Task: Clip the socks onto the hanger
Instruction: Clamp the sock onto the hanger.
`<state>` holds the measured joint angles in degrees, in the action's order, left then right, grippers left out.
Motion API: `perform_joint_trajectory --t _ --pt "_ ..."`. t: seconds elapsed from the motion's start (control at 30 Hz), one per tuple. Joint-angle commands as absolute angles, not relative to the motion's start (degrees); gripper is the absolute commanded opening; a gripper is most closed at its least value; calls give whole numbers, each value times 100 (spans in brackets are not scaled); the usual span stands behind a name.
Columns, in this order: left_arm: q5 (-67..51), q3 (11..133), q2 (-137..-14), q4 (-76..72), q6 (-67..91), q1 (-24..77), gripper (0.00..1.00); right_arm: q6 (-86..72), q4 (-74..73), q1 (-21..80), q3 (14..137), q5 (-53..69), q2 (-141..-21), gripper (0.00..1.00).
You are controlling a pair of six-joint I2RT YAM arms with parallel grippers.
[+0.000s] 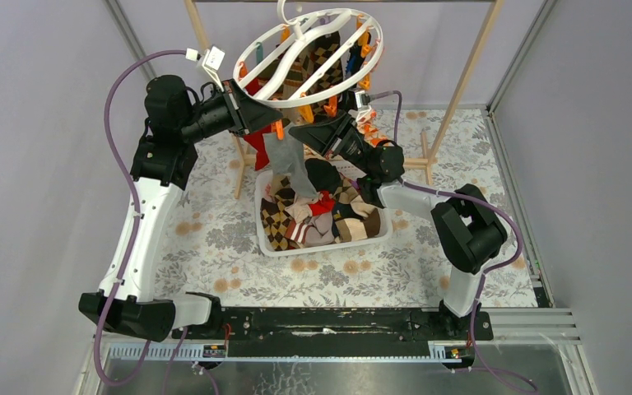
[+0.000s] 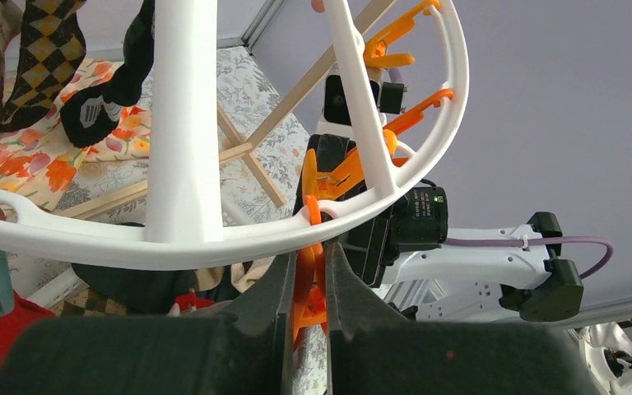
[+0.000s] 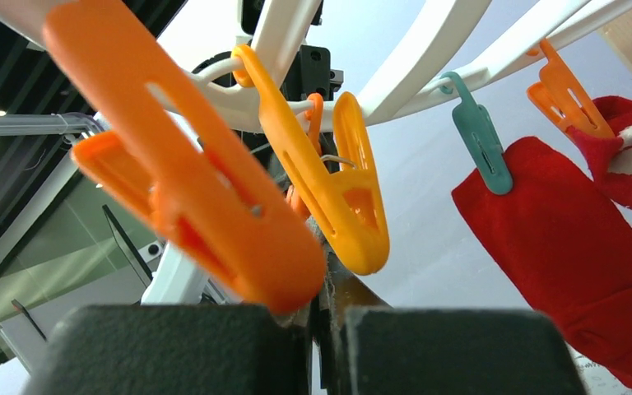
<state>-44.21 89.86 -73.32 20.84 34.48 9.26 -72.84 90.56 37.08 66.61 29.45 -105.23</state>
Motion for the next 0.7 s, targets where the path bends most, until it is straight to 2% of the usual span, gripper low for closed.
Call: perform_joint_trajectory --t 0.0,0.37,0.4,0.47,0.57,0.6,0.67 --pt "-4879 8899 -7170 1920 3489 935 1 -7230 9826 3770 7003 2742 -10550 0" --pt "-4852 8903 -7168 1917 3480 931 5 -7107 9826 3811 7093 2532 -10596 0" --pt "-4837 8896 -7159 1930 3473 935 8 -7118 9826 3823 7118 2540 -10604 0" --pt "-4811 8895 -7142 1934 3446 932 20 -7136 9827 3846 7144 2561 -10617 0" --pt "-4702 8891 -7095 1930 3380 932 29 -7151 9826 3848 7162 2587 -10619 0" --pt "-4658 8889 -7074 1933 3359 932 35 -7162 9826 3851 7163 2588 -10613 0" --pt "-4604 8900 -7028 1933 3307 932 43 -7175 9825 3843 7175 2596 -10606 4"
